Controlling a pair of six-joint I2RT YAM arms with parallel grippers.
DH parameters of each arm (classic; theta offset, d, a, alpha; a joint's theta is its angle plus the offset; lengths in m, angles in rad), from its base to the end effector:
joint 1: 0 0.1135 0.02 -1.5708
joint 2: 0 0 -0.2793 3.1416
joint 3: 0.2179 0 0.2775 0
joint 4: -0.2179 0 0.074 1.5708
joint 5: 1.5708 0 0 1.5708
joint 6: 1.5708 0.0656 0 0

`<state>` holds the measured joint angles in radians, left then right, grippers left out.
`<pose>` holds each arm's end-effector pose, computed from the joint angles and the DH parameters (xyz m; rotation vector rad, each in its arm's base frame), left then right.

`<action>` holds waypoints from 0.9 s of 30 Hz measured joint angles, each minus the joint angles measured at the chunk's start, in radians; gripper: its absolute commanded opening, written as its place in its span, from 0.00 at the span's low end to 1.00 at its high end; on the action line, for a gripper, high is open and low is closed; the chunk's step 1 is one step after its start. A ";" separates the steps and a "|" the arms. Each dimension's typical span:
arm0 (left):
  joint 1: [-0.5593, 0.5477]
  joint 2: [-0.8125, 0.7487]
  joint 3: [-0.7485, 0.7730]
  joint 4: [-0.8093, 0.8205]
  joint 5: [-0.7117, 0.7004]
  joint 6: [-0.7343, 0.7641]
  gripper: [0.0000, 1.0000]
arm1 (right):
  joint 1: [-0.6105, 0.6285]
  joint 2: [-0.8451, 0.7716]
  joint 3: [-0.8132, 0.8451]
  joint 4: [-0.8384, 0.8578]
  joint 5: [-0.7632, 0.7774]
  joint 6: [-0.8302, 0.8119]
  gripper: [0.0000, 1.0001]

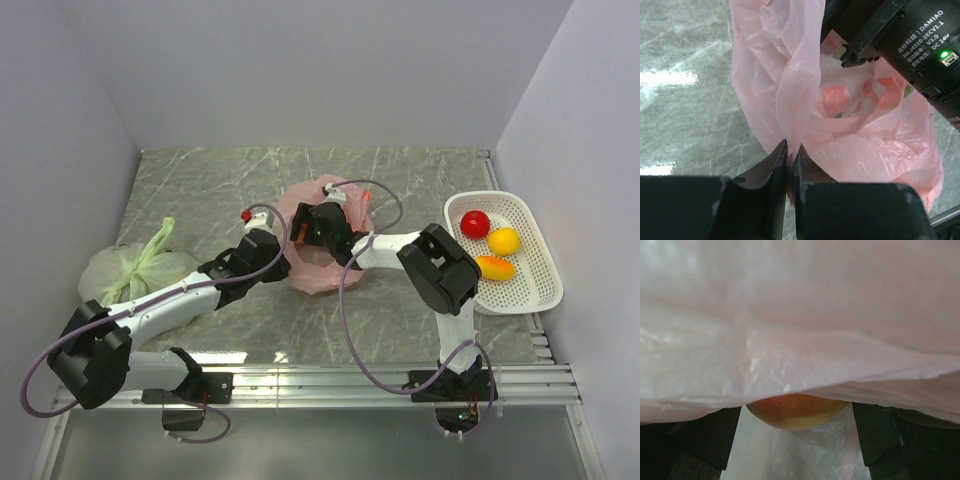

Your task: Untie the knot of the plastic bag and take out the fruit

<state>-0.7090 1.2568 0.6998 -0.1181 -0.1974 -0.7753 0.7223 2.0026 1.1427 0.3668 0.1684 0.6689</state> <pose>0.2387 -0.1878 0.2004 -0.1850 2.2882 -0.5772 0.3684 0.3099 0.1354 0.0505 2.1275 0.6766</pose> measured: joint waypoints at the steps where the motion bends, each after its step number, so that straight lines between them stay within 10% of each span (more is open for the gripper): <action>1: 0.000 0.000 -0.001 -0.001 -0.001 -0.001 0.14 | 0.000 -0.002 -0.006 0.015 -0.002 0.000 0.30; 7: -0.002 -0.019 -0.007 -0.026 -0.030 -0.004 0.13 | 0.000 -0.083 -0.124 0.025 -0.040 -0.018 0.00; 27: 0.012 -0.063 0.025 -0.111 -0.116 0.006 0.13 | -0.021 -0.869 -0.299 -0.323 -0.361 -0.275 0.00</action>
<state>-0.6968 1.1938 0.7250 -0.2291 -0.3130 -0.7692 0.7010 1.1339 0.8440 0.0441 -0.1925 0.3939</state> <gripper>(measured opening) 0.134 0.885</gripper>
